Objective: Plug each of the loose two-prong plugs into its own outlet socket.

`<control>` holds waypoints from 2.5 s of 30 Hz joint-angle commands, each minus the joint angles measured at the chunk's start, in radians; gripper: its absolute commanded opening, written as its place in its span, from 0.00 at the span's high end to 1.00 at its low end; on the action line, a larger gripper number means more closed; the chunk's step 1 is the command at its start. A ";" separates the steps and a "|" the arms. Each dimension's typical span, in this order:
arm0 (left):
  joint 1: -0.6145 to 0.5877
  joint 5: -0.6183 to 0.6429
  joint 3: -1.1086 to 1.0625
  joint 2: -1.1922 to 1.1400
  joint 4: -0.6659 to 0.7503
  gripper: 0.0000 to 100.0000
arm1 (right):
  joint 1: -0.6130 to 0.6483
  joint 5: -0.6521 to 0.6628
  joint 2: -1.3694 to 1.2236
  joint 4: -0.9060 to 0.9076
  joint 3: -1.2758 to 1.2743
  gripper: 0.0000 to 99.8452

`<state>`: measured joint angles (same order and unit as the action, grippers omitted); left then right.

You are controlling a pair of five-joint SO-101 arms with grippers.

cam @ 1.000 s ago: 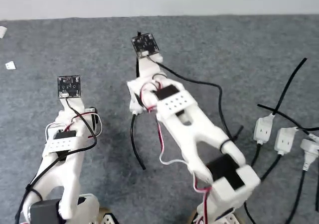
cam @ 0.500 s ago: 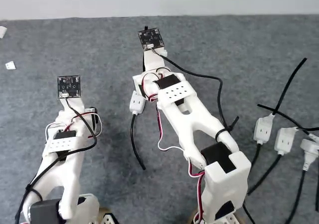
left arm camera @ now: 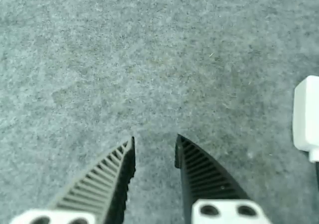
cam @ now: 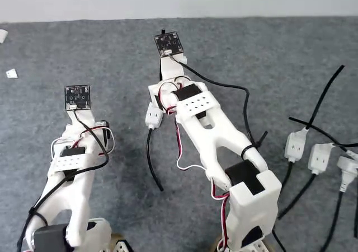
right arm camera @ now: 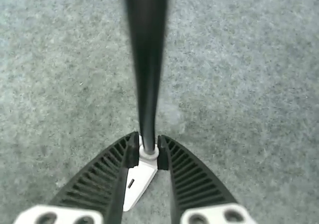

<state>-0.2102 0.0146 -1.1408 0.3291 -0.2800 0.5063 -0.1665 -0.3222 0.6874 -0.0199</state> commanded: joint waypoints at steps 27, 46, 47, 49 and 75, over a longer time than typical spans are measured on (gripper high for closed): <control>-0.005 0.005 0.004 0.032 0.026 0.88 | 0.081 -0.018 -0.070 0.028 0.015 0.99; -0.006 0.005 0.002 0.032 0.025 0.88 | 0.114 0.072 -0.068 0.128 -0.041 0.99; -0.006 0.005 0.002 0.032 0.020 0.88 | 0.116 0.081 -0.068 0.128 -0.041 0.99; -0.006 0.005 0.004 0.032 0.006 0.88 | 0.116 0.089 -0.071 0.131 -0.040 0.99; -0.006 0.003 0.004 0.032 0.006 0.88 | 0.108 0.218 -0.232 0.321 0.195 0.99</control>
<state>-0.2102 0.0146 -1.1408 0.3291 -0.2816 0.5815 0.0345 -0.4833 0.9360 0.1657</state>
